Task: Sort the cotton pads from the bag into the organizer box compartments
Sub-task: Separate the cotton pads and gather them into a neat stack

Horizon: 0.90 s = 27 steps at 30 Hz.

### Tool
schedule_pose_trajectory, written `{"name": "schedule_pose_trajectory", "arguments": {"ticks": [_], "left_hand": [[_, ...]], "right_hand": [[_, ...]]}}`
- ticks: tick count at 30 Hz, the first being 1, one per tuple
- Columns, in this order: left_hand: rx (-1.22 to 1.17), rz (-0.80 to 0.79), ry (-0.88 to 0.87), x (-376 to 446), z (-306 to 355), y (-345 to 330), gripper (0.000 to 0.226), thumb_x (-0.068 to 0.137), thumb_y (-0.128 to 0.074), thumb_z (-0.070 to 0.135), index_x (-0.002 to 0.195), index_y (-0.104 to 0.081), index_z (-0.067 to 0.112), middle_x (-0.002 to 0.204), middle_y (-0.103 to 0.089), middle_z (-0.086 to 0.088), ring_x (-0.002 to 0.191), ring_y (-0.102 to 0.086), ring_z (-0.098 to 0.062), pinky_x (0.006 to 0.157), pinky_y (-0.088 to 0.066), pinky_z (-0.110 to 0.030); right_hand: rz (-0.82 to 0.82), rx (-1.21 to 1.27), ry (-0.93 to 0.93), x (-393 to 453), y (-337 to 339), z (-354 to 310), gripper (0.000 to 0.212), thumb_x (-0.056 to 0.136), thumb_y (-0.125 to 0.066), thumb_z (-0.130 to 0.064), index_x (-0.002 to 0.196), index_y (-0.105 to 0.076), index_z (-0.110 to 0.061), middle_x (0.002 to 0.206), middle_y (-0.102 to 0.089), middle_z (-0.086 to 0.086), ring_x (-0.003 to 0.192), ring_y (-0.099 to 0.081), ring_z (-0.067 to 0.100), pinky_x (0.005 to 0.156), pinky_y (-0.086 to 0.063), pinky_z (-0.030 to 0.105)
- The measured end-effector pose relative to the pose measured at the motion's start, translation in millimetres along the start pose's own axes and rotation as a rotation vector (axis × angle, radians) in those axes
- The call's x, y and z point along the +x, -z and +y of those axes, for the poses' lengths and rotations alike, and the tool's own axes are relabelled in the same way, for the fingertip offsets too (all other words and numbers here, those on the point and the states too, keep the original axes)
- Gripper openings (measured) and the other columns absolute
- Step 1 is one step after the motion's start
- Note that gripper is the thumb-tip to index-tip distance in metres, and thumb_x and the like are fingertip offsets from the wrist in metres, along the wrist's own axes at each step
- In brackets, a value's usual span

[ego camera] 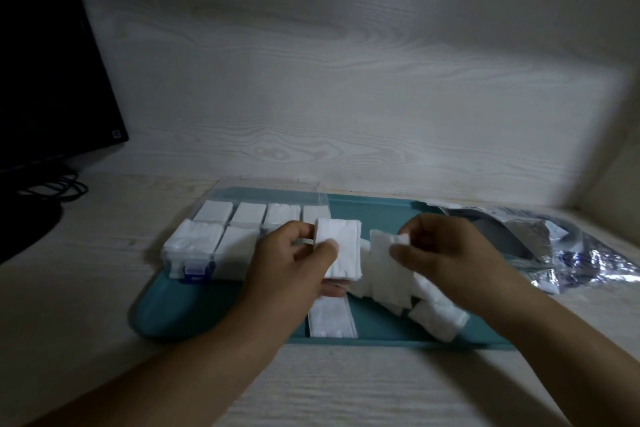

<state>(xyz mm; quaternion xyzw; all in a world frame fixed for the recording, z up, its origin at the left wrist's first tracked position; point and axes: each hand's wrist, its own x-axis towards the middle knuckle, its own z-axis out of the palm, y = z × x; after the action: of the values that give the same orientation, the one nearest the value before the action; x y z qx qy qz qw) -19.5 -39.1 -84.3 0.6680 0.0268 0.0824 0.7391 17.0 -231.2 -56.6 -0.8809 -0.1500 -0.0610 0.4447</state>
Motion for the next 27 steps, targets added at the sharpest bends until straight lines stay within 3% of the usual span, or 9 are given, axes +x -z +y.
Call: {"name": "schedule_pose_trajectory", "arguments": {"ticks": [2, 6, 10, 15, 18, 24, 27], "left_hand": [[0.003, 0.002, -0.003, 0, 0, 0, 0.012, 0.094, -0.061, 0.007, 0.106, -0.064, 0.005, 0.098, -0.074, -0.012, 0.073, -0.075, -0.027, 0.066, -0.062, -0.038], [0.005, 0.008, -0.003, -1, 0, 0, 0.011, 0.093, -0.063, 0.006, 0.103, -0.066, 0.006, 0.097, -0.074, -0.011, 0.073, -0.075, -0.025, 0.064, -0.062, -0.037], [-0.02, -0.022, 0.038, 0, 0, 1, 0.01, 0.091, -0.066, 0.008, 0.1, -0.069, 0.007, 0.096, -0.074, -0.011, 0.078, -0.075, -0.024, 0.067, -0.062, -0.038], [-0.06, -0.109, 0.082, 0, 2, 1, 0.013, 0.093, -0.062, 0.01, 0.104, -0.069, 0.012, 0.098, -0.076, -0.01, 0.083, -0.075, -0.023, 0.064, -0.061, -0.032], [-0.084, -0.154, 0.109, 0, 2, 0, 0.015, 0.094, -0.061, 0.009, 0.107, -0.068, 0.012, 0.1, -0.075, -0.013, 0.084, -0.075, -0.025, 0.066, -0.061, -0.032], [-0.104, -0.207, 0.146, 2, -1, 0, 0.023, 0.097, -0.056, 0.01, 0.118, -0.065, 0.012, 0.107, -0.074, -0.014, 0.089, -0.075, -0.027, 0.074, -0.062, -0.038], [-0.122, -0.212, 0.159, 3, -2, 0, 0.023, 0.098, -0.054, 0.009, 0.118, -0.064, 0.011, 0.106, -0.074, -0.015, 0.089, -0.075, -0.028, 0.076, -0.062, -0.041]], "right_hand": [[0.037, 0.178, -0.033, 2, 4, 0, 0.009, 0.088, -0.068, -0.007, 0.082, -0.064, -0.013, 0.059, -0.065, -0.005, 0.052, -0.055, 0.006, 0.049, -0.041, 0.016], [0.039, 0.419, 0.008, -1, 7, -8, 0.005, 0.084, -0.069, -0.006, 0.088, -0.07, -0.009, 0.064, -0.066, 0.0, 0.051, -0.054, 0.006, 0.047, -0.04, 0.014], [-0.037, 0.651, 0.046, -9, -1, -19, 0.01, 0.069, -0.073, -0.013, 0.075, -0.071, -0.004, 0.058, -0.062, 0.008, 0.049, -0.047, 0.015, 0.045, -0.04, 0.023], [0.004, 0.643, -0.037, -15, -27, -21, 0.03, 0.061, -0.077, -0.016, 0.079, -0.068, 0.007, 0.066, -0.066, 0.022, 0.053, -0.055, 0.027, 0.046, -0.047, 0.03], [0.063, 0.645, -0.084, -16, -33, -20, 0.04, 0.06, -0.076, -0.016, 0.082, -0.063, 0.014, 0.066, -0.068, 0.019, 0.053, -0.061, 0.027, 0.047, -0.052, 0.03], [0.14, 0.464, -0.053, -18, -33, -23, 0.025, 0.071, -0.079, -0.013, 0.078, -0.065, 0.007, 0.058, -0.065, 0.012, 0.038, -0.05, 0.012, 0.041, -0.045, 0.025], [0.148, 0.4, -0.037, -19, -33, -23, 0.021, 0.074, -0.079, -0.012, 0.077, -0.066, 0.004, 0.059, -0.066, 0.01, 0.039, -0.05, 0.007, 0.042, -0.045, 0.022]]}}
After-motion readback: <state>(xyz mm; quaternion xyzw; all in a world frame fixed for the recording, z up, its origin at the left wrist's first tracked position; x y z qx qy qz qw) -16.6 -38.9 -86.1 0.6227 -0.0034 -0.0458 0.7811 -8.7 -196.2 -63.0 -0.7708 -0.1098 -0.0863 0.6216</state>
